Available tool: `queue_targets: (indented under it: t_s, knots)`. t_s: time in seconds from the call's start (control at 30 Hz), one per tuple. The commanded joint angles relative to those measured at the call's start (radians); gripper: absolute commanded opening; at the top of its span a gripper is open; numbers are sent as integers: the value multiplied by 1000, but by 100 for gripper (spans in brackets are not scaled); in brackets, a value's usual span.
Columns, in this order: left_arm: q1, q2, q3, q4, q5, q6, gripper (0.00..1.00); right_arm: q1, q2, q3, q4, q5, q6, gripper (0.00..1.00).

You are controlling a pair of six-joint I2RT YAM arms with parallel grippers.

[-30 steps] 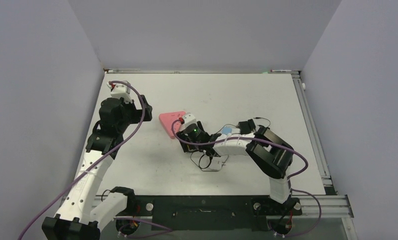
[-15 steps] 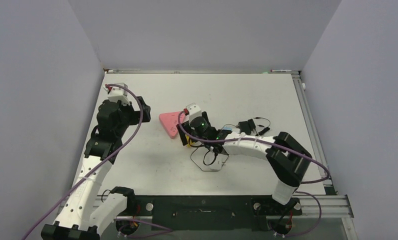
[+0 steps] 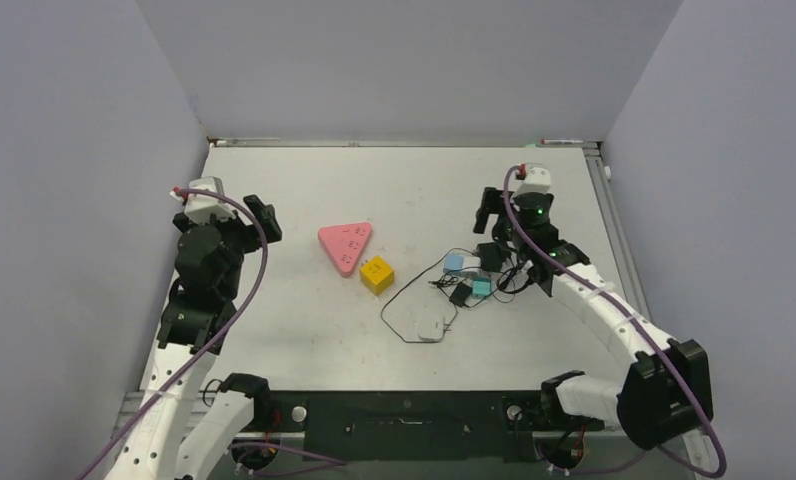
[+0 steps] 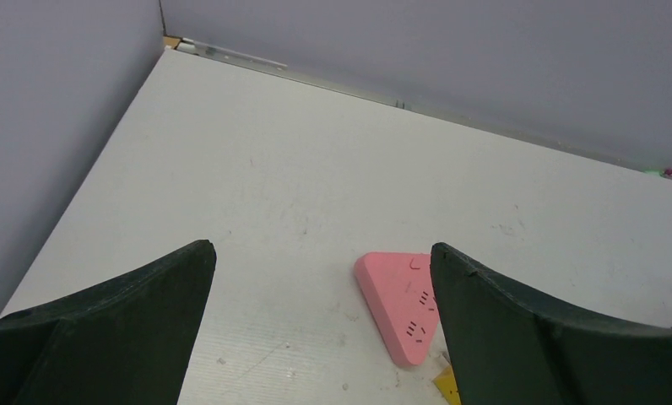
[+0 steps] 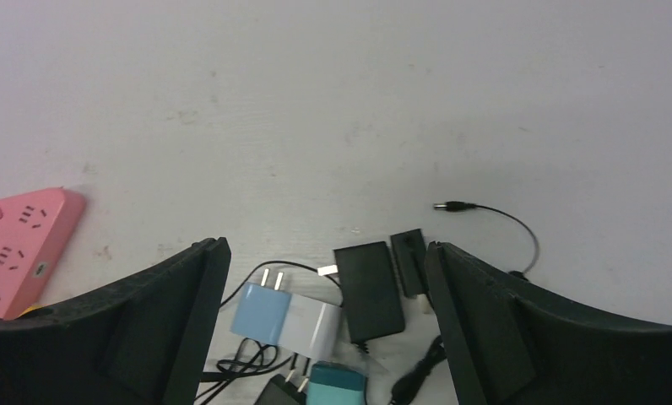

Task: Pull the plug off the socket
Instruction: Reset both arms

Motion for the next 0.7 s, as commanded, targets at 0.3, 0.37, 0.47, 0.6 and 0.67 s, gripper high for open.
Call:
queue_targets:
  t_s: [0.3,0.37,0.47,0.6,0.67]
  knots:
    - [-14,-65,-32,96,-10,47,96,-71,-438,-230,163,193,-158,90]
    - [-14,-62,-31,96,-4,47,96,-71,-445,-231,165,191,-160,90]
    - [-13,-62,-31,95,0,51,96,-71,-445,-228,162,191,-162,90]
    - [-14,-57,-29,89,-7,55,96,-71,-445,-220,155,189,-159,90]
    - [-14,-58,-28,88,-3,55,96,-71,-445,-215,150,187,-154,90]
